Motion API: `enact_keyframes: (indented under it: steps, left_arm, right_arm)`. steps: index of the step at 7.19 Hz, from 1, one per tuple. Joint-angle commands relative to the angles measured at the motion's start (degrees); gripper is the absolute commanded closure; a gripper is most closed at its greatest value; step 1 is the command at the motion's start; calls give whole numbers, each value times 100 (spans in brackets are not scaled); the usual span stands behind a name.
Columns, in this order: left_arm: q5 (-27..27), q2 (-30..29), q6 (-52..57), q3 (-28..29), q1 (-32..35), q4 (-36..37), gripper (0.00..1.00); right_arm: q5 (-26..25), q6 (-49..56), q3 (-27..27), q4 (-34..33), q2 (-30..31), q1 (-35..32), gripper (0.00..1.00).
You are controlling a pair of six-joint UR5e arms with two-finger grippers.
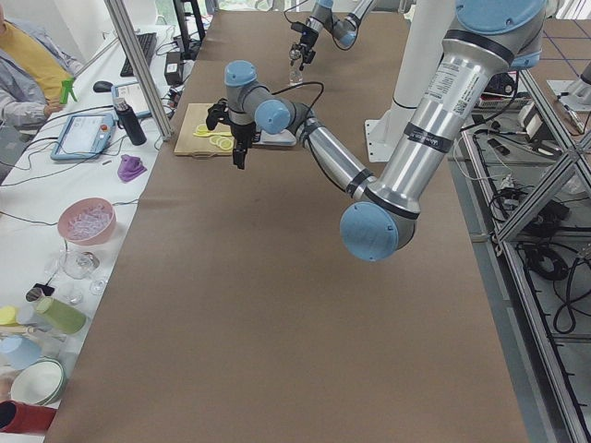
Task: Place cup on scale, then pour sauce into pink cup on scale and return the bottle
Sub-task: 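Reach the right gripper to the glass sauce bottle and grasp it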
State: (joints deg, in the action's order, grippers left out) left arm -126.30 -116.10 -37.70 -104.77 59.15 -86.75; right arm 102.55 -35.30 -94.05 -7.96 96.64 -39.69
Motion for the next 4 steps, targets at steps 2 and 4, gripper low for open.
enact_keyframes:
  steps: [2, 4]
  left_arm:
    - [0, 0, -9, -9, 0, 9, 2]
    - [0, -9, -27, -26, 0, 9, 2]
  right_arm:
    - [-208, -21, 867, 1012, -320, 41, 28]
    - [-297, -12, 1038, 1348, -365, 41, 31]
